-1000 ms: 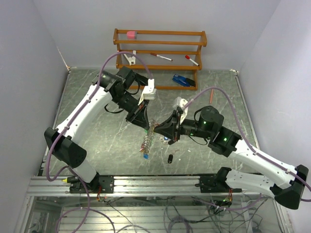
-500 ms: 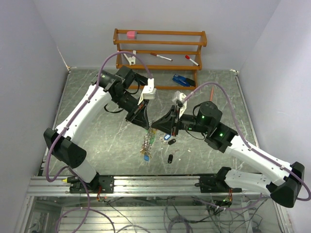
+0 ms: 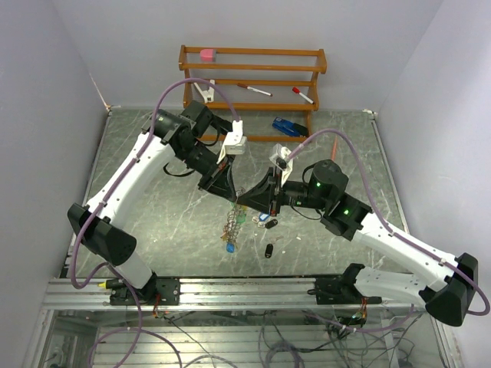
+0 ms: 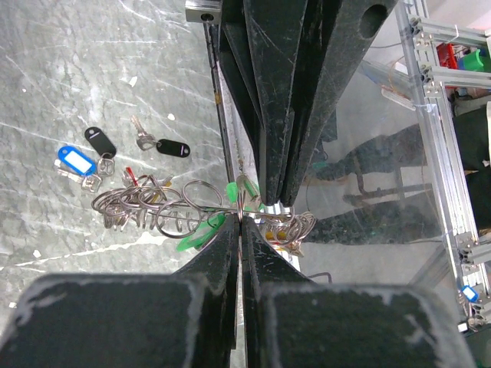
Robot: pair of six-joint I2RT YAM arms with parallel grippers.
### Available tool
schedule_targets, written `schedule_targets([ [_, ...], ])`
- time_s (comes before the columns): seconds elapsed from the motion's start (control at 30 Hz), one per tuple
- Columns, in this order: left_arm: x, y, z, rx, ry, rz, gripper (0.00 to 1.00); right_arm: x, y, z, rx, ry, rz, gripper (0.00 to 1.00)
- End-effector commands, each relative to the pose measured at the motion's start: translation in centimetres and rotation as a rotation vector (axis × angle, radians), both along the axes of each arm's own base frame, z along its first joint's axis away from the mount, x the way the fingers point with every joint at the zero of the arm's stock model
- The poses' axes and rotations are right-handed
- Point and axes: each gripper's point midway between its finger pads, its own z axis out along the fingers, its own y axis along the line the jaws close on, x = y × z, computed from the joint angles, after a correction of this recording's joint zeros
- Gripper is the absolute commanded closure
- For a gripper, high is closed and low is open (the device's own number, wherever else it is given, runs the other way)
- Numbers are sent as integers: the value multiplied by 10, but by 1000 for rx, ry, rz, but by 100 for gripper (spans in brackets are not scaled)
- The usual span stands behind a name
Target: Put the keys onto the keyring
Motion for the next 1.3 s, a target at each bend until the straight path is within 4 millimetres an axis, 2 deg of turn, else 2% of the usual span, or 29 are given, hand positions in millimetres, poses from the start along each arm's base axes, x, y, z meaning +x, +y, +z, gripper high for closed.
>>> schedule_targets([
  [0.0, -6, -3, 24, -83, -30, -13, 93, -2, 2, 5, 27, -5, 22, 97],
  [0.67, -10, -2, 32, -111, -42, -21, 93, -4, 5, 6, 54, 7, 40, 100],
  [0.77, -10, -2, 35, -116, -46, -20, 93, 0, 1, 15, 84, -11, -6, 100],
  [0.8, -10, -3, 36, -120, -46, -21, 93, 4, -3, 21, 106, -20, -44, 87],
  [0.87, -9, -4, 39, -129, -43, -17, 93, 9, -12, 36, 165, -48, -105, 41],
  [0.9, -7, -4, 41, -138, -44, -10, 93, 10, -16, 42, 192, -55, -126, 30],
  [0.97, -3, -5, 48, -164, -40, 5, 93, 12, -20, 52, 232, -67, -155, 27],
  [1.13, 15, -11, 64, -235, -24, 65, 93, 26, -30, 69, 331, -86, -262, 28],
  [1.2, 20, -15, 78, -276, 4, 111, 93, 34, -33, 69, 362, -88, -308, 34],
  [1.27, 24, -21, 93, -331, 25, 155, 93, 41, -34, 70, 403, -86, -338, 45],
])
